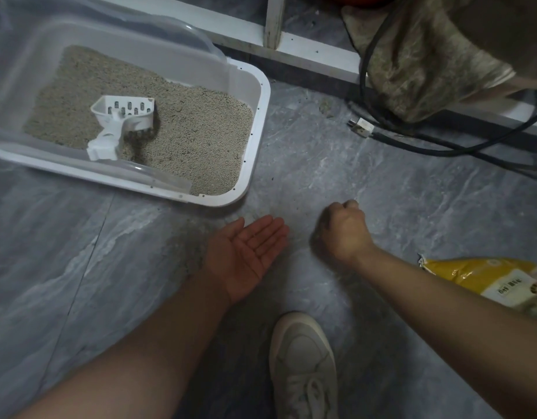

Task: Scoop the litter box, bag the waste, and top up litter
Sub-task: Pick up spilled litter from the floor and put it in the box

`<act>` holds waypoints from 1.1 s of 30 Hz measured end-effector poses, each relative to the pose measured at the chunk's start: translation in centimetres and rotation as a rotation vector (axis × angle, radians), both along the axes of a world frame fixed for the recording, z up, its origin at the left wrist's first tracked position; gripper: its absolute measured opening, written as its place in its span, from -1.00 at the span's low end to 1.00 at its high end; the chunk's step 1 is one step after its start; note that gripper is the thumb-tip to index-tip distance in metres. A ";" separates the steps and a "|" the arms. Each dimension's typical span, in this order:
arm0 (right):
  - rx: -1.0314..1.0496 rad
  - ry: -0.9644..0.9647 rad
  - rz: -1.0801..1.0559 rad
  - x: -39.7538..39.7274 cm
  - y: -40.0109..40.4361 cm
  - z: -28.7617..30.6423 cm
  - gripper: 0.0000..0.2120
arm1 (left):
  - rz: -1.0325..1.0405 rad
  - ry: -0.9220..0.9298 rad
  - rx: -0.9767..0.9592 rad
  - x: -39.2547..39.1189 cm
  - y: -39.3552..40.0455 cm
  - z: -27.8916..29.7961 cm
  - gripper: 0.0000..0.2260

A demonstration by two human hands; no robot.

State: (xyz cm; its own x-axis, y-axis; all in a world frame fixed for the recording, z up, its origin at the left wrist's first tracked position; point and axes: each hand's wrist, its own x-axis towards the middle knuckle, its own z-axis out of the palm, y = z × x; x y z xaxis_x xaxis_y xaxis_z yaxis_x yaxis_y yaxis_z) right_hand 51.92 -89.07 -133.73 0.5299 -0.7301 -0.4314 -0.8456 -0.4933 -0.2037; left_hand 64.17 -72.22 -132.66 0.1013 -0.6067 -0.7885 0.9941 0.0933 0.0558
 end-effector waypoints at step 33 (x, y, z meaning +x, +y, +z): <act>0.085 -0.562 0.296 3.9 4.5 4.5 -0.79 | -0.048 -0.028 0.021 0.4 0.6 0.1 -0.63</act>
